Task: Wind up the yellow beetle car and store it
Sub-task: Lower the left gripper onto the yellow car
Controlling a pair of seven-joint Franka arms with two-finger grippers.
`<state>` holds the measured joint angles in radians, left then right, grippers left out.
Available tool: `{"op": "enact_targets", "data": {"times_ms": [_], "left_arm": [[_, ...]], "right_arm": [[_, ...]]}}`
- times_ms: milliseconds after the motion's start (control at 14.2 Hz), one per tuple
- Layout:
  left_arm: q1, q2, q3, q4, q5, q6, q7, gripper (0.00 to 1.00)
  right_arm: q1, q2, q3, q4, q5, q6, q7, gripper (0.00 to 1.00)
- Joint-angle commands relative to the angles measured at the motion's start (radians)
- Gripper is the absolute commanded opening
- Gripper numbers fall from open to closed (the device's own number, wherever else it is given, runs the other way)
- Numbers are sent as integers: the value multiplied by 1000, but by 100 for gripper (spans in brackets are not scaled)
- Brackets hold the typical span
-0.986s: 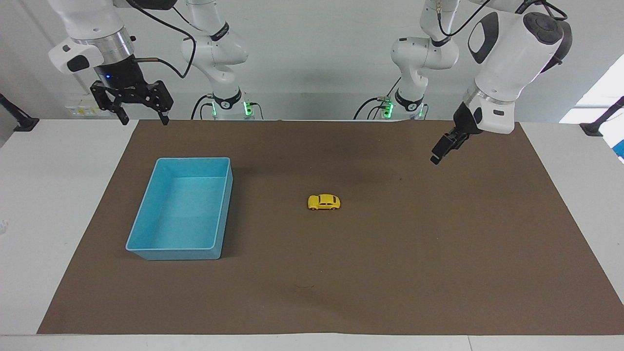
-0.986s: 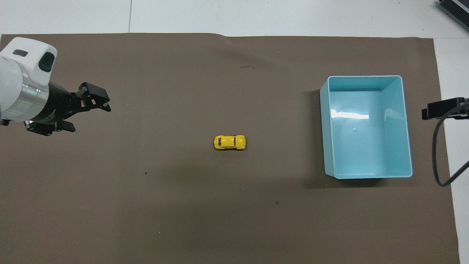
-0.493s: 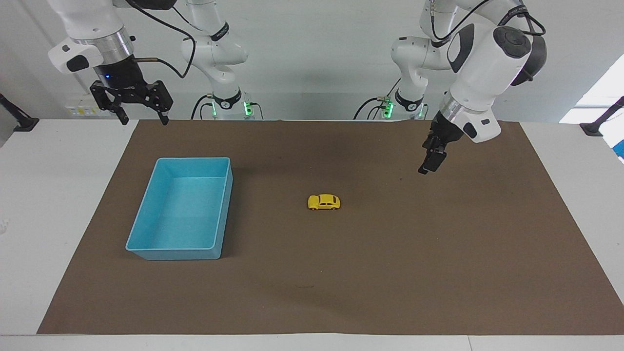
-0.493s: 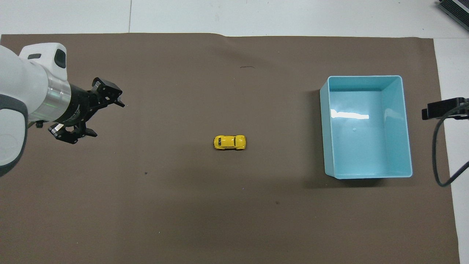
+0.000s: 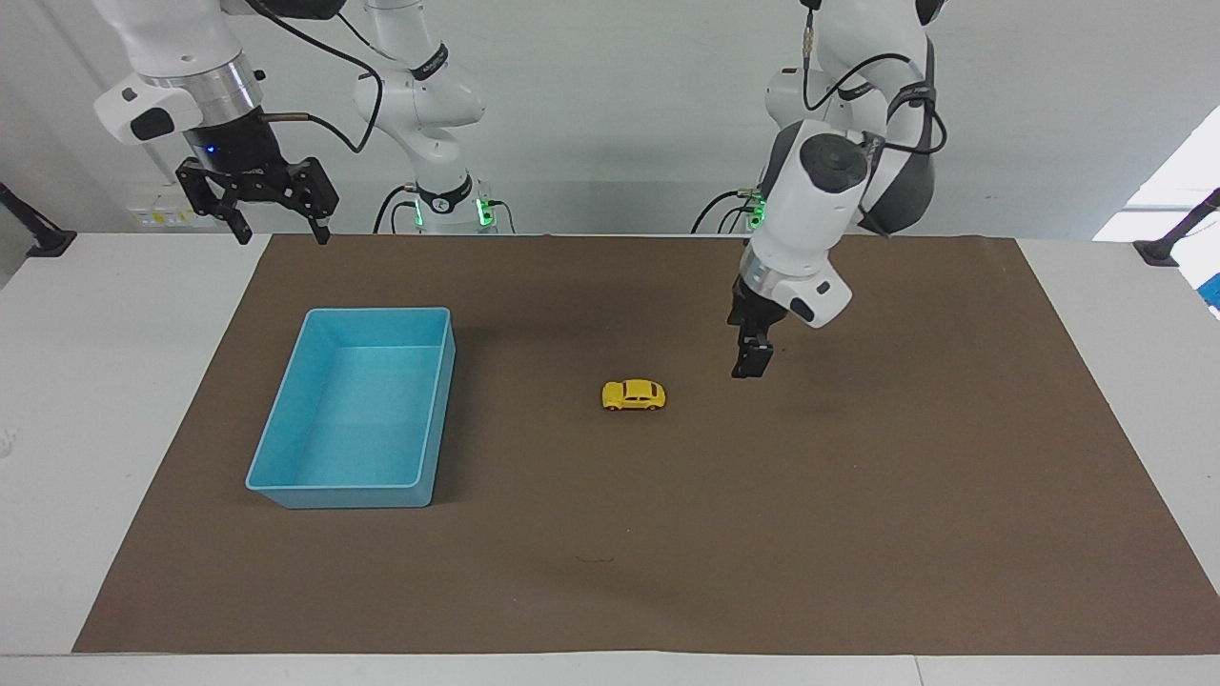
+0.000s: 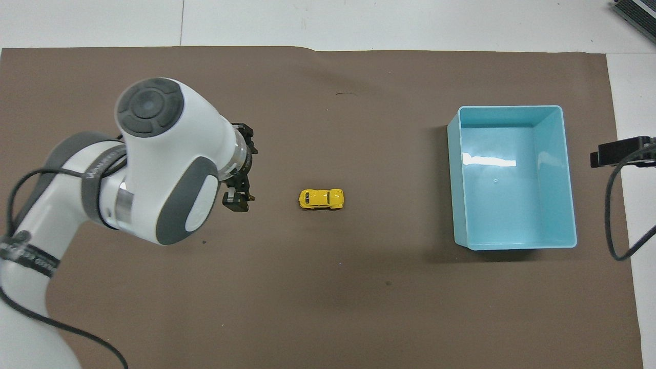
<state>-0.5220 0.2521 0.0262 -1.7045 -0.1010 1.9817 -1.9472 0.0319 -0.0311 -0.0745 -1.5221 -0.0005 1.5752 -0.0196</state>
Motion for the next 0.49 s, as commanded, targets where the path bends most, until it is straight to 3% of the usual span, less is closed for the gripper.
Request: {"op": "enact_targets", "data": {"times_ms": [0,211,422], "left_arm": [[-45,50,17,11,24,45,-76,100],[-99,108,17,19,24,101,-136,100],[-186,222,18,75,62,95,-209,100]], "right_arm": [[-18,-13,15,-6,14,-11,-2,100],[-20,-13,15,-6,14,-11,0,100],[-20,-13,15,-6,14,-11,-2,100]]}}
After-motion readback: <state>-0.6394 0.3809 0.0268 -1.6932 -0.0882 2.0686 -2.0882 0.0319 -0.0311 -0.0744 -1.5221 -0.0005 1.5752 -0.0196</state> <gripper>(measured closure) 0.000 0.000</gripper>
